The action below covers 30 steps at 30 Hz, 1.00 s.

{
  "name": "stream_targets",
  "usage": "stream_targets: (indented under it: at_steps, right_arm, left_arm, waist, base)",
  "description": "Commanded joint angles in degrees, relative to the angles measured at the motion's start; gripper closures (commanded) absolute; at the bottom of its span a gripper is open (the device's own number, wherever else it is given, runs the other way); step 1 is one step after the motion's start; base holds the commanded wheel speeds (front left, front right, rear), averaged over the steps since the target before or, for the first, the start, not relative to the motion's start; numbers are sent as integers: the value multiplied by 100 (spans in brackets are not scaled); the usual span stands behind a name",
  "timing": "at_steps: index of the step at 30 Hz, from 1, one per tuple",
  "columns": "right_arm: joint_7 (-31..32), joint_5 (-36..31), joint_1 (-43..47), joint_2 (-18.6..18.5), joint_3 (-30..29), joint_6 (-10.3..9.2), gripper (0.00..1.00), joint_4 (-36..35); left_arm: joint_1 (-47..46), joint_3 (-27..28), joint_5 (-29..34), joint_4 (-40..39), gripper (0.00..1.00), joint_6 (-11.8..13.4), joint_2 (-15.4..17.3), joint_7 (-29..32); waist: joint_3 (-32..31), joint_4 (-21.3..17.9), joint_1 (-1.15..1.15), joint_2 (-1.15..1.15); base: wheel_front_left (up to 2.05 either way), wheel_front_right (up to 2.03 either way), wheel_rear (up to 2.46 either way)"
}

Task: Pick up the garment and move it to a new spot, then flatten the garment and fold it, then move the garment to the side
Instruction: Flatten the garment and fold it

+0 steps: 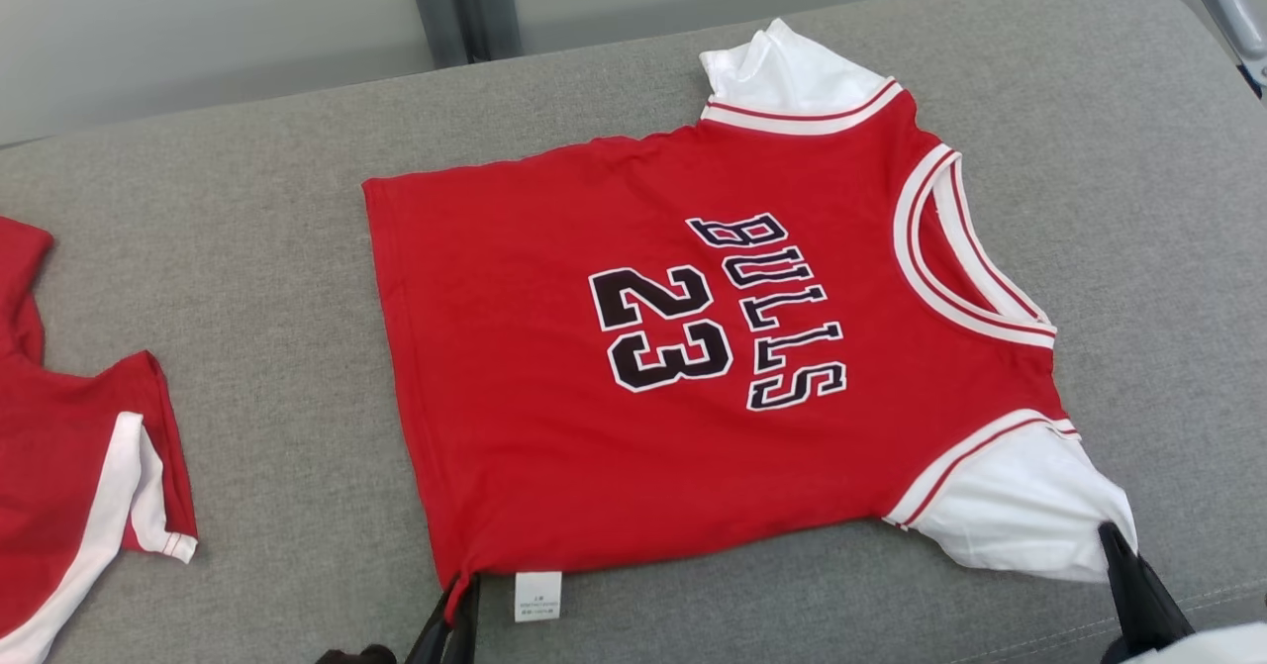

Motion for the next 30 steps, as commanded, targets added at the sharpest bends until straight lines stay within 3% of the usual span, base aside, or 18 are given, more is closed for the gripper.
stream_targets:
  at_steps: [1,8,13,20,21,22,23,30]
  right_arm:
    - [99,-61,-261,4,16,0,100,-109]
    - [694,-640,-1856,-301,232,1,100,305]
    - [1289,-963,-2864,-532,425,1,100,804]
    - [1612,-1336,-3851,-722,668,1,100,1322]
    - [1559,-1398,-3992,-749,716,1,63,1375]
    - [1520,-1446,-4093,-762,742,1,0,1443]
    - [1518,-1526,-4188,-775,768,1,0,1567]
    - [1544,-1743,-4232,-1034,968,1,0,1468]
  left_arm:
    - [-48,-24,-163,-167,100,-99,10,161]
    - [-822,140,-897,-766,100,-415,194,1384]
    - [-1565,146,-1143,-823,100,-486,349,2290]
    - [-2391,129,-1018,-428,100,-421,432,2785]
    - [-2481,143,-1008,-328,85,-370,433,2851]
    - [-2529,117,-1025,-253,56,-371,435,2915]
    - [-2607,112,-979,-193,0,-365,448,2911]
    - [-2563,262,-1003,-89,0,-249,474,2724]
  waist:
    - [-5,67,1,0]
    - [342,200,1,0]
    - [493,400,1,0]
    - [781,461,1,0]
    - [825,451,1,0]
    - [861,439,1,0]
    - [891,426,1,0]
    - [873,368,1,0]
  base:
    - [0,0,0]
    - [0,0,0]
    - [0,0,0]
    - [0,0,0]
    - [0,0,0]
    - [0,0,0]
    - [0,0,0]
    - [0,0,0]
